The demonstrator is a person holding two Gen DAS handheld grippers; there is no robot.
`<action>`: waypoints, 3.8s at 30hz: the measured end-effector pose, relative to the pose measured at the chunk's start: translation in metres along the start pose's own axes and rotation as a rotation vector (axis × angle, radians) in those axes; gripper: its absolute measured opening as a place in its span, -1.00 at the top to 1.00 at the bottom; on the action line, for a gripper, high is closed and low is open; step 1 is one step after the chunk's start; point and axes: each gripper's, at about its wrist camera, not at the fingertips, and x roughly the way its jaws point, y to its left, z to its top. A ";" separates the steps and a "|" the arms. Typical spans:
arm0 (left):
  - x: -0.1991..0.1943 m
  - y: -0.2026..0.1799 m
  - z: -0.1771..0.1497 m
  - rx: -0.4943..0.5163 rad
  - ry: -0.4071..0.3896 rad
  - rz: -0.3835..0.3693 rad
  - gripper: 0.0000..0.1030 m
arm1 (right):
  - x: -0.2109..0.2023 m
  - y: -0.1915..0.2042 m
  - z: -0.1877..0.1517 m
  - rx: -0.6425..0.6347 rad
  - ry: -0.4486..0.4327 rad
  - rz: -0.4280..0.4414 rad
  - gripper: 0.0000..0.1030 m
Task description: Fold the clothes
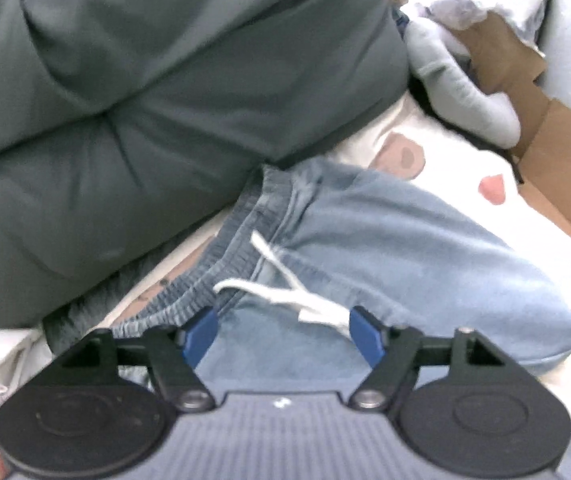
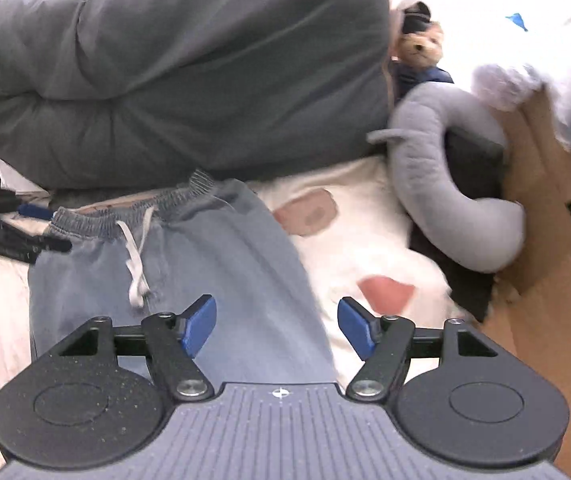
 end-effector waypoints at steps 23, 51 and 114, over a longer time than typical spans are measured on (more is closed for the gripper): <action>0.013 -0.232 0.022 0.423 0.009 -0.286 -0.80 | -0.077 -0.072 -0.253 0.497 -0.111 -0.177 -0.45; 0.105 -0.397 -0.048 0.851 0.224 -0.313 -0.87 | -0.057 -0.032 -0.363 0.805 -0.052 -0.222 -0.45; 0.082 -0.102 -0.059 0.422 0.171 -0.038 0.77 | 0.004 0.024 -0.297 0.627 -0.028 -0.003 -0.44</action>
